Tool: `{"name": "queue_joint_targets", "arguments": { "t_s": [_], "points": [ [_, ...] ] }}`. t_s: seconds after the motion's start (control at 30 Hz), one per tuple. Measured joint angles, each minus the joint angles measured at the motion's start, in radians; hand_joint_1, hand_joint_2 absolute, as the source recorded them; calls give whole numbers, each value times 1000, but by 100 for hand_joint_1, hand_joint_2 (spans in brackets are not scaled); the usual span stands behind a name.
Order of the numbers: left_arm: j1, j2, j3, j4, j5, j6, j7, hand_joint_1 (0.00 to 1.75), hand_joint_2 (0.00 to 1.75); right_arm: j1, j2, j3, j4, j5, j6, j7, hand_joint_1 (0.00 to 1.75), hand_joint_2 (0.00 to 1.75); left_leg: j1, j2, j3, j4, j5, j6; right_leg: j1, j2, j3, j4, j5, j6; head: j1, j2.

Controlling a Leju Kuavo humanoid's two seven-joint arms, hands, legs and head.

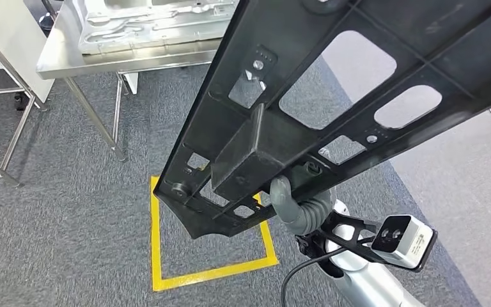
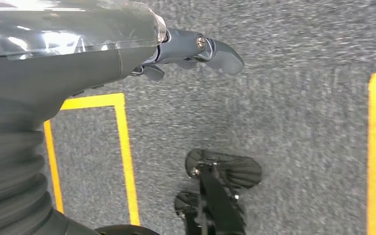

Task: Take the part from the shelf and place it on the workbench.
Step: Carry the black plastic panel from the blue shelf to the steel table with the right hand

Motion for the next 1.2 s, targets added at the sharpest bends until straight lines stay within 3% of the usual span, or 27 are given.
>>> {"name": "queue_joint_targets", "arguments": {
  "t_s": [0.03, 0.13, 0.2, 0.23, 0.3, 0.33, 0.37, 0.4, 0.47, 0.5, 0.53, 0.6, 0.7, 0.73, 0.8, 0.83, 0.87, 0.9, 0.97, 1.03, 1.07, 1.13, 1.2],
  "points": [
    [-1, 0, 1, 0, 0, 0, 0, 0, 175, -5, -1, 1, 2, -4, -2, 1, 175, 175, -2, 0, 13, -32, 7, 6, 1, 1, 3, 1, -5, 5, 0, 0],
    [0, 0, 3, 0, 0, 0, -2, 0, 175, -13, -5, 2, 6, -10, -4, 7, 175, 175, -4, -2, 23, -52, -4, 23, 0, 0, 2, 0, -15, 21, 0, 0],
    [0, -1, 4, 0, 0, 0, -2, 0, 175, -19, -8, 1, 7, -11, -4, 8, 175, 175, 2, -2, 35, -64, -6, 33, -2, -1, -13, 37, -36, 33, 0, 0],
    [-1, -2, 4, 0, 0, 0, -2, 0, 175, -22, -9, 1, 7, -11, -4, 8, 175, 175, 4, -2, 42, -68, -8, 36, -5, -2, -39, 85, -57, 38, 0, 0],
    [-3, -1, 5, 0, 0, 0, -2, 0, 175, -25, -11, 1, 8, -11, -4, 8, 175, 175, 4, -2, 52, -70, -17, 40, -13, -4, -123, 219, -99, 48, 0, 0],
    [-2, -1, 5, 0, 0, 0, -2, 0, 175, -24, -13, 2, 10, -11, -4, 8, 175, 175, 4, -2, 58, -70, -22, 40, -17, -5, -162, 270, -104, 52, 0, 0],
    [-1, -1, 5, 0, 0, 0, -2, 0, 175, -24, -15, 2, 12, -11, -4, 8, 175, 175, 4, -2, 65, -70, -28, 39, -20, -6, -185, 288, -88, 55, 0, 0],
    [0, -1, 5, 0, 0, 0, -2, 0, 175, -23, -17, 2, 14, -11, -4, 8, 175, 175, 5, -3, 74, -70, -35, 37, -23, -7, -187, 263, -51, 56, 0, 0],
    [1, -1, 5, 0, 0, 0, -2, 0, 175, -24, -18, 2, 16, -11, -4, 8, 175, 175, 6, -4, 94, -70, -51, 29, -26, -11, -147, 133, 47, 55, 0, 0],
    [0, -1, 6, 0, 0, 0, -2, 0, 175, -26, -18, 2, 16, -11, -4, 8, 175, 175, 4, -5, 101, -69, -58, 24, -24, -12, -123, 72, 76, 52, 0, 0],
    [-2, -1, 6, 0, 0, 0, -2, 0, 175, -27, -18, 3, 17, -11, -4, 8, 175, 175, 4, -5, 104, -70, -63, 18, -21, -13, -109, 35, 86, 47, 0, 0],
    [-4, -1, 6, 0, 0, 0, -2, 0, 175, -29, -20, 3, 17, -12, -5, 8, 175, 175, 3, -4, 105, -73, -68, 6, -14, -10, -103, 20, 72, 36, 0, 0],
    [-6, -1, 6, 0, 0, -1, -2, 0, 175, -30, -21, 3, 17, -12, -6, 8, 175, 175, 6, -2, 97, -42, -92, -8, -19, -8, -87, 7, 64, 16, 0, 0],
    [-6, -1, 6, 0, 0, -1, -2, 0, 175, -32, -21, 3, 17, -12, -6, 8, 175, 175, 6, -2, 73, 6, -114, -11, -21, -9, -79, 2, 61, 9, 0, 0],
    [-5, -1, 7, 0, 0, -1, -3, 0, 175, -33, -21, 4, 18, -15, -8, 8, 175, 175, 7, -2, -9, 150, -164, -14, -16, -10, -69, 1, 52, -1, 0, 0],
    [-3, 0, 7, 0, 0, -2, -3, 0, 175, -33, -22, 5, 19, -16, -13, 10, 175, 175, 7, -2, -51, 211, -176, -15, -14, -11, -63, 1, 48, -3, 0, 0],
    [-1, 0, 7, 0, 0, -4, -4, 0, 175, -34, -23, 7, 20, -16, -20, 12, 175, 175, 6, -2, -79, 240, -168, -14, -12, -11, -57, 1, 42, -5, 0, 0],
    [0, 1, 7, 0, -1, -6, -6, 0, 175, -35, -24, 8, 20, -15, -29, 16, 175, 175, 6, -2, -85, 227, -137, -12, -10, -13, -47, 1, 35, -5, 0, 0],
    [1, 1, 7, 0, -2, -9, -7, 0, 175, -41, -27, 13, 20, -12, -49, 24, 175, 175, 4, 10, -50, 103, -39, -3, -7, -19, -25, 1, 19, -3, 0, 0],
    [-3, 3, 7, 0, -3, -9, -6, 0, 175, -48, -33, 18, 21, -10, -68, 29, 175, 175, -5, 34, -6, -14, 13, 10, 0, -27, -11, 4, 4, 5, 0, 0],
    [-6, 3, 7, 0, -3, -9, -6, 0, 175, -50, -36, 20, 23, -8, -75, 30, 175, 175, -9, 40, 1, -37, 15, 15, 3, -33, -10, 5, 0, 10, 0, 0],
    [-8, 4, 7, 0, -3, -8, -5, 0, 175, -52, -42, 25, 27, -5, -81, 29, 175, 175, -9, 28, 2, -45, 9, 23, 5, -47, -9, 5, -7, 20, 0, 0],
    [-5, 3, 7, 0, -2, -8, -5, 0, 175, -53, -49, 29, 31, -12, -82, 18, 175, 175, -5, 16, 7, -52, 9, 32, 1, -42, -17, 32, -28, 33, 0, 0]
  ]
}}
